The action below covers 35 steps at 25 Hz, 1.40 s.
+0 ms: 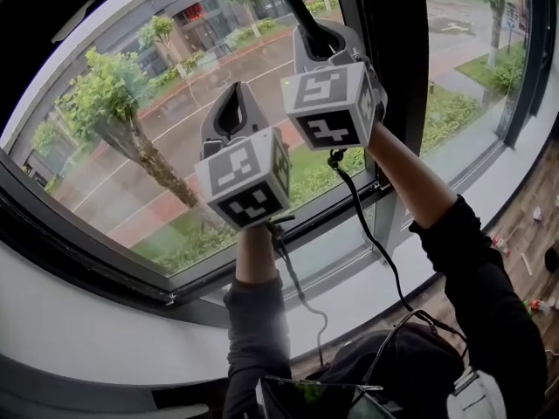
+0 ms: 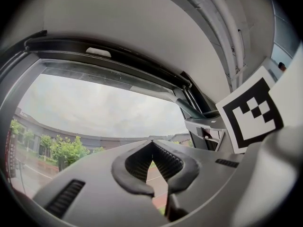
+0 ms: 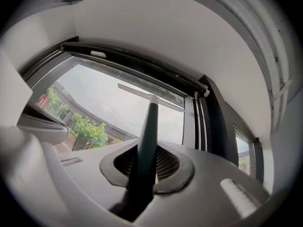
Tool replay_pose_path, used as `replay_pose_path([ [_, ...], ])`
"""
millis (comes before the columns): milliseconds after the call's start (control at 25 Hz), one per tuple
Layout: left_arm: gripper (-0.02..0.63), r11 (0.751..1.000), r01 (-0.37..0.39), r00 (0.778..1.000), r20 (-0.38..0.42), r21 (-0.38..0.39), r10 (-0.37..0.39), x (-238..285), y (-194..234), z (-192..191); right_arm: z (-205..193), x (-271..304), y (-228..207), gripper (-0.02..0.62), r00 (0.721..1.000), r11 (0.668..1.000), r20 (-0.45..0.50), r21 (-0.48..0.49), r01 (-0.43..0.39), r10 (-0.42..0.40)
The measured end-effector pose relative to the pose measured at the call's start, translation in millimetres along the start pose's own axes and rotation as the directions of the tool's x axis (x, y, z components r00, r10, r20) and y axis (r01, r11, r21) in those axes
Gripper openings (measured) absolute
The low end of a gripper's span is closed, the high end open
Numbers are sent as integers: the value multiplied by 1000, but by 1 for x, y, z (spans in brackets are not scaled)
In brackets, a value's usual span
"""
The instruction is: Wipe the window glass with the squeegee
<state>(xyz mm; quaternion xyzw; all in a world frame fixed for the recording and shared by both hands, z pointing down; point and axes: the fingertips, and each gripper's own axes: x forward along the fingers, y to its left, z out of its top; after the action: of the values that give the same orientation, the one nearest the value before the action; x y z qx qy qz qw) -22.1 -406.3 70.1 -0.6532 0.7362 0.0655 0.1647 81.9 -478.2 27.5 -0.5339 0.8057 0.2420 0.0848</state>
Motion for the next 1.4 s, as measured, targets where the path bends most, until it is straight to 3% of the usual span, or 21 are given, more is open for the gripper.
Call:
replay_pose_path([
  [320, 3, 1000, -1, 1000, -2, -4, 1, -17, -13, -15, -30, -22, -1, 58, 1000, 1000, -27, -5, -7, 7],
  [960, 3, 999, 30, 994, -100, -27, -33, -39, -21, -70, -71, -45, 9, 58, 995, 1000, -94, -2, -18, 18],
  [1400, 3, 995, 26, 990, -139, -96, -39, -49, -30, -90, -96, -61, 17, 58, 993, 1000, -119, -23, -14, 11],
])
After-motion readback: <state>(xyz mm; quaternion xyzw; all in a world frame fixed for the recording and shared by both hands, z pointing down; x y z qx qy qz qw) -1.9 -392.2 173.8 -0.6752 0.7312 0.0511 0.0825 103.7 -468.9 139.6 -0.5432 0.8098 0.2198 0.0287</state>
